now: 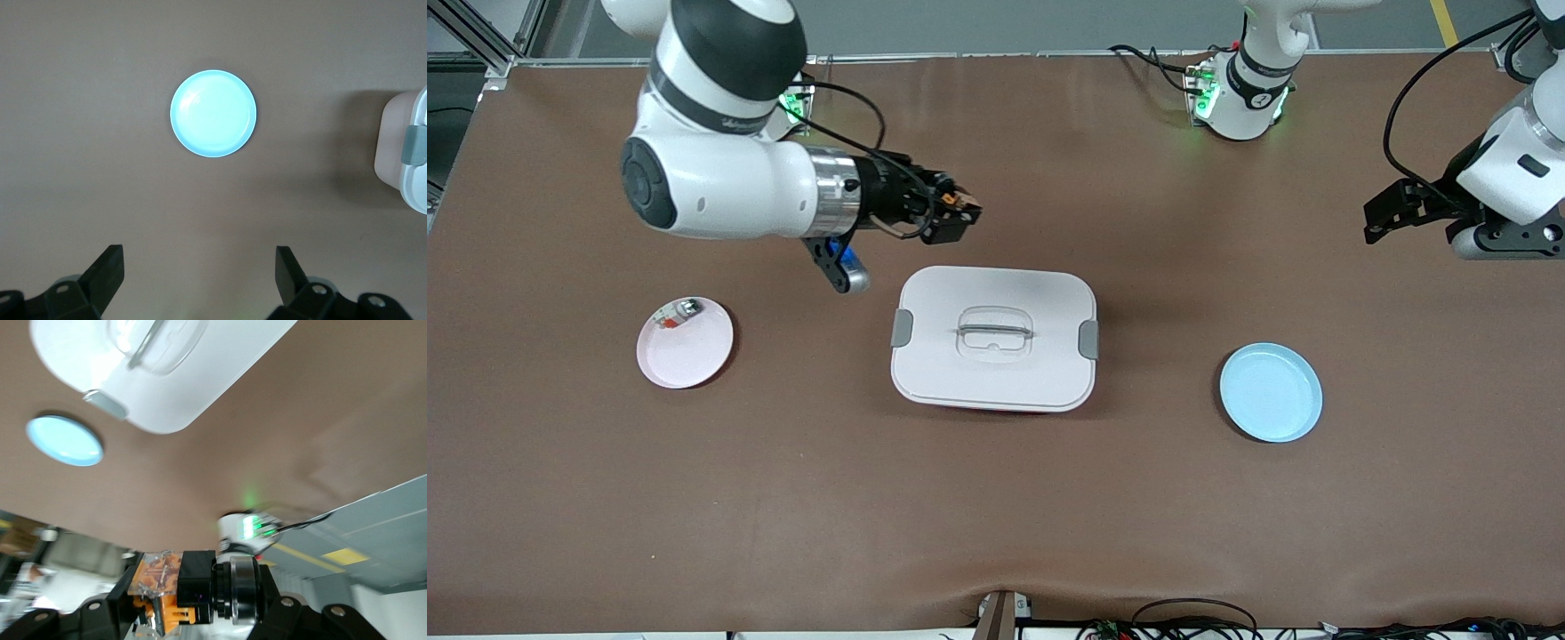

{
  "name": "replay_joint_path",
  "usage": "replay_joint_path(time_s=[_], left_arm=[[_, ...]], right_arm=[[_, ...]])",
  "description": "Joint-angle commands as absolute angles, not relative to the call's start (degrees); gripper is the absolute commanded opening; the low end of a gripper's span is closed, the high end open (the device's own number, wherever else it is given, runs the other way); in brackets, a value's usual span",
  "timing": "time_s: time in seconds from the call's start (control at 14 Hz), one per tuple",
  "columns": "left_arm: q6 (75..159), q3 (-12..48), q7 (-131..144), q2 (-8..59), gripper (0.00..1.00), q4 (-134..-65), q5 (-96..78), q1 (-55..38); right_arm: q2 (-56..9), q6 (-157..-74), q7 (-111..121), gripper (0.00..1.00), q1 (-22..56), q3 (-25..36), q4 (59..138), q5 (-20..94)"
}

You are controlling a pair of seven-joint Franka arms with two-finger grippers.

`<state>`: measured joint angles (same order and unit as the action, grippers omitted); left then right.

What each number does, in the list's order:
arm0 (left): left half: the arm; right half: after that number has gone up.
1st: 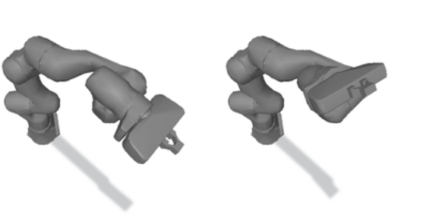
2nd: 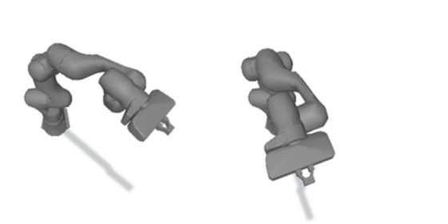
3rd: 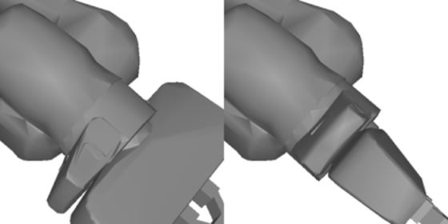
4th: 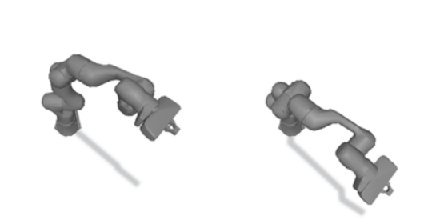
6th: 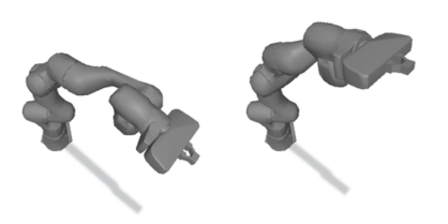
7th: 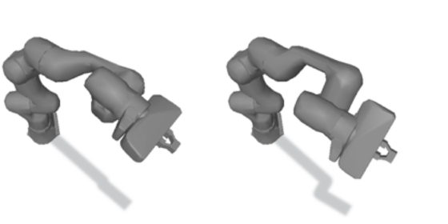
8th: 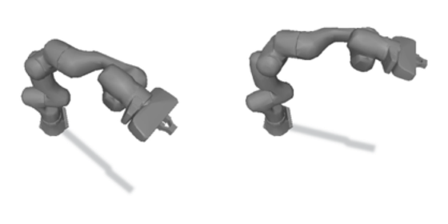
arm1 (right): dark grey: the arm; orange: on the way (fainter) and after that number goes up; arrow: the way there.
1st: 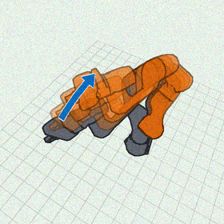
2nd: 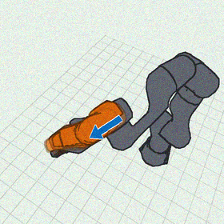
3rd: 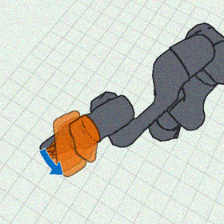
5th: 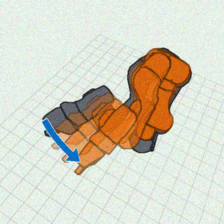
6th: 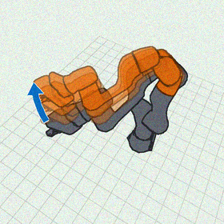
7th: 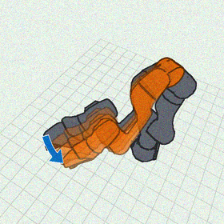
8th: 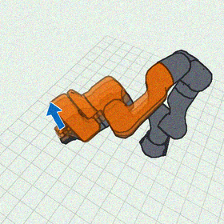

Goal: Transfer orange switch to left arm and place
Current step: 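Lift the switch with the right gripper and carry it over the box, then hold the switch above the box while the left gripper reaches it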

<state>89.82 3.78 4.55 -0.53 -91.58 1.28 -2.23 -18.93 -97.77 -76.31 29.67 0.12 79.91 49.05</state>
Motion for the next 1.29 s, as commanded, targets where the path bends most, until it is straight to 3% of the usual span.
replay_joint_path(time_s=[0.0,0.21,0.36,0.64,1.21], left_arm=[[89.4,4.8,3.4,-0.6,1.0,-91.1,-0.7,-2.2],[89.5,5.7,4.1,-1.2,1.0,-91.4,-5.2,-2.3],[89.5,9.8,5.2,-1.9,1.0,-91.5,-5.7,-1.6],[91.9,12.0,7.6,-4.8,1.0,-95.3,-11.7,-1.7],[107.8,14.7,6.7,-14.0,1.0,-112.1,-30.6,-2.1]], right_arm=[[-20.7,-104.0,-82.7,0.27,32.9,0.8,78.1,52.2],[-22.0,-112.1,-88.7,0.27,36.3,0.8,78.1,52.1],[-22.8,-116.5,-91.7,0.27,38.2,0.8,78.0,52.1],[-27.1,-117.6,-96.7,0.27,40.8,1.0,72.6,51.9],[-28.4,-119.8,-98.3,0.27,42.2,1.0,71.5,51.6]])
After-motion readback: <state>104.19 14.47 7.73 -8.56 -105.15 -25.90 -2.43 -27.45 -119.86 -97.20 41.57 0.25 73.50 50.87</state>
